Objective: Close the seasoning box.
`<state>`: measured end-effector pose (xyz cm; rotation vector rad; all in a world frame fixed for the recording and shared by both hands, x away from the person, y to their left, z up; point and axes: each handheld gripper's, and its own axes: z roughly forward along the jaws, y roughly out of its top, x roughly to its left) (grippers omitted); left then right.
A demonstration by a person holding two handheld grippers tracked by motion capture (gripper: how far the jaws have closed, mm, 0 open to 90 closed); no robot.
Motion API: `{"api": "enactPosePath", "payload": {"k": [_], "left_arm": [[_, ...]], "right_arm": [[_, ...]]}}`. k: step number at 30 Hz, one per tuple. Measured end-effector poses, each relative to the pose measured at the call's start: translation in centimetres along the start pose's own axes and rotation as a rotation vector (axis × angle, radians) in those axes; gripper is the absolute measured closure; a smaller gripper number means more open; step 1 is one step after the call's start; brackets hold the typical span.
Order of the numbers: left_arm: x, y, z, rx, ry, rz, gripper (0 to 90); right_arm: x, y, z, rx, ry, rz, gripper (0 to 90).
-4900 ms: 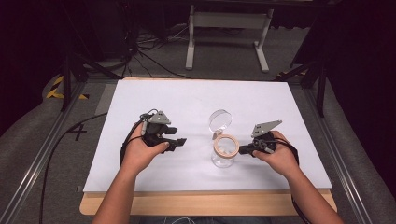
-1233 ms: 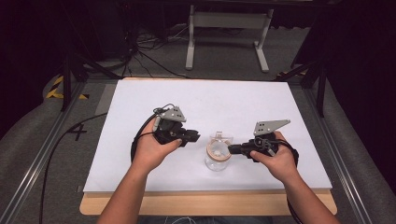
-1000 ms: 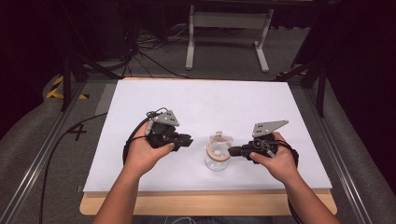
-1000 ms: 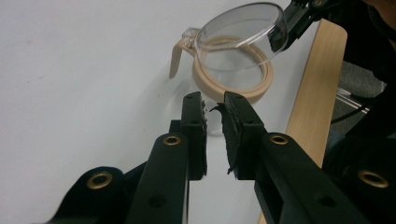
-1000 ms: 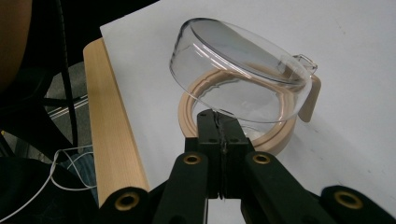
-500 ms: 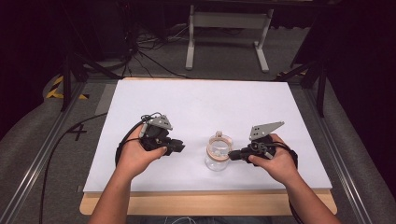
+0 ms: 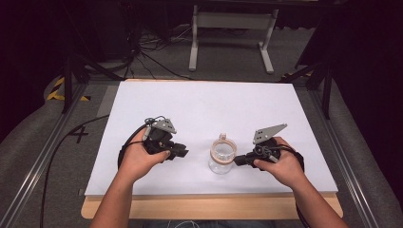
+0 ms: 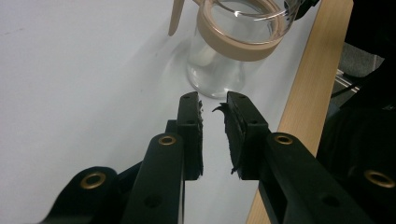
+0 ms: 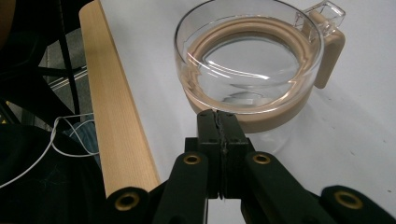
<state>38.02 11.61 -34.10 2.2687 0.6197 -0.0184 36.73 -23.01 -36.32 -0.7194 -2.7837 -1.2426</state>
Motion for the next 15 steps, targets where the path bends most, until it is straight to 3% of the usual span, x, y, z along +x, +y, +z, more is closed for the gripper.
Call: {"api": "enactPosePath", "payload": {"k": [9, 15], "left_arm": [[0.1, -0.1, 0.0, 0.0, -0.002, -0.002, 76.0], [0.3, -0.4, -0.5, -0.024, 0.027, -0.014, 75.3]], "right_arm": [[-0.5, -0.2, -1.0, -0.003, -0.009, 0.019, 90.0], [-0.6, 0.1, -2.2, -0.084, -0.042, 0.009, 89.6]]}}
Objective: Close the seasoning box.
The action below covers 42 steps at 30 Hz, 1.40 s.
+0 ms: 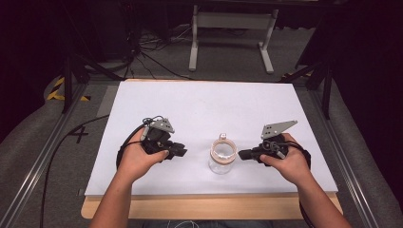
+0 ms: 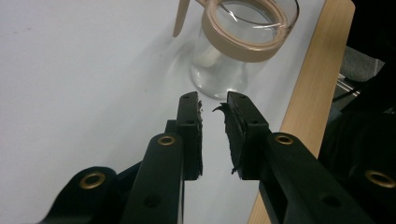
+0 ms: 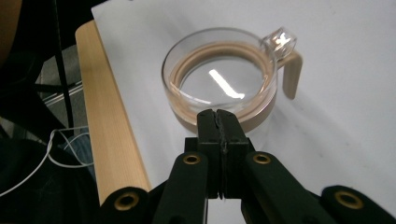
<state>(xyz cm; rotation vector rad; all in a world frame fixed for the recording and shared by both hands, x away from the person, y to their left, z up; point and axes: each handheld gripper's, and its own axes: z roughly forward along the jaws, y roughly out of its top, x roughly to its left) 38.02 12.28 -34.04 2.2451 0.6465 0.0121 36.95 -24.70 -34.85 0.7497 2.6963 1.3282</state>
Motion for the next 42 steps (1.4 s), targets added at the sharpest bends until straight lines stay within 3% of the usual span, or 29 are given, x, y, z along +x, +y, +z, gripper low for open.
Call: {"api": "enactPosePath", "payload": {"k": [6, 11, 14, 17, 20, 27, 36, 42], "left_arm": [[0.5, -0.5, -0.4, -0.029, 0.057, -0.044, 73.3], [1.4, -1.1, -0.5, -0.058, 0.077, -0.086, 70.8], [1.9, -1.4, -0.5, -0.07, 0.075, -0.102, 69.4], [2.9, -2.0, -0.3, -0.068, 0.099, -0.106, 68.5], [3.8, -2.5, -0.1, -0.075, 0.111, -0.136, 68.5], [5.5, -3.7, 0.9, -0.09, 0.14, -0.199, 66.9], [6.9, -4.9, 2.5, -0.065, 0.178, -0.229, 63.2], [7.2, -5.2, 3.4, -0.052, 0.192, -0.224, 61.2]], "right_arm": [[-0.8, 0.2, -2.1, -0.148, -0.088, 0.009, 71.9], [-2.3, -0.4, -3.6, -0.192, -0.19, 0.035, 62.0], [-3.8, -1.2, -4.5, -0.172, -0.251, 0.054, 57.7], [-5.2, -2.1, -5.2, -0.185, -0.286, 0.074, 54.6], [-6.5, -3.0, -5.6, -0.181, -0.316, 0.099, 53.3], [-9.4, -5.4, -4.5, -0.09, -0.423, 0.154, 50.0], [-11.7, -7.8, -3.0, -0.046, -0.445, 0.171, 48.7], [-12.1, -8.2, -2.5, -0.044, -0.431, 0.177, 48.0]]}}
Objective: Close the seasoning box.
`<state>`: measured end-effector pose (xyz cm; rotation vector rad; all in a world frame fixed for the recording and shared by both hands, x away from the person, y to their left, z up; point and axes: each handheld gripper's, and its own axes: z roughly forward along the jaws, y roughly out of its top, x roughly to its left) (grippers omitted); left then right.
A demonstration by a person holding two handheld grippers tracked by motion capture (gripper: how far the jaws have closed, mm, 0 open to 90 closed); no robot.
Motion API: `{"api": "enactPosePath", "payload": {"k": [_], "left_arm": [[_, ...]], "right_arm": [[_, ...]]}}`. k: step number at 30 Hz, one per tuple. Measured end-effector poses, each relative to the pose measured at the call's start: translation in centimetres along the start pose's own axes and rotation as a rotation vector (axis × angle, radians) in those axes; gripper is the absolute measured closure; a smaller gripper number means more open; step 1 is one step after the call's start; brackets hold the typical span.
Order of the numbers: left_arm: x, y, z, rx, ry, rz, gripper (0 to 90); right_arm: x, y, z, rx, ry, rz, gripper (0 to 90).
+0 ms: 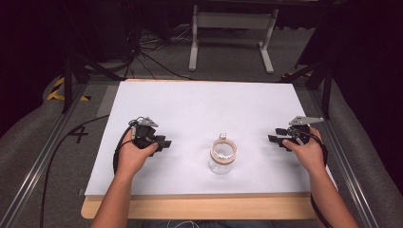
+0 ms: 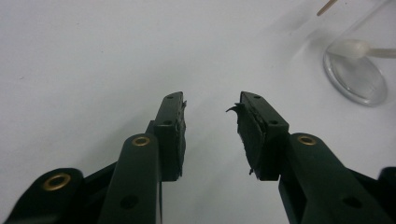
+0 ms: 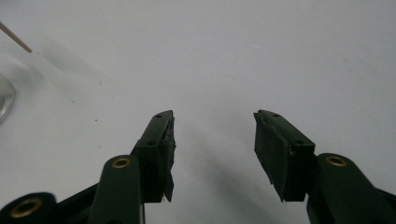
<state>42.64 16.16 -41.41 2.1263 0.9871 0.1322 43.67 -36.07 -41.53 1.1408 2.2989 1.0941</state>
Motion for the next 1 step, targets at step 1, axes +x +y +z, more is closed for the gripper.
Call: {"api": "enactPosePath", "payload": {"k": [1], "left_arm": [[-0.01, 0.02, 0.05, -0.003, 0.004, 0.006, 59.2]], "right_arm": [[0.1, 0.1, 0.02, -0.009, 0.008, -0.005, 47.8]]}}
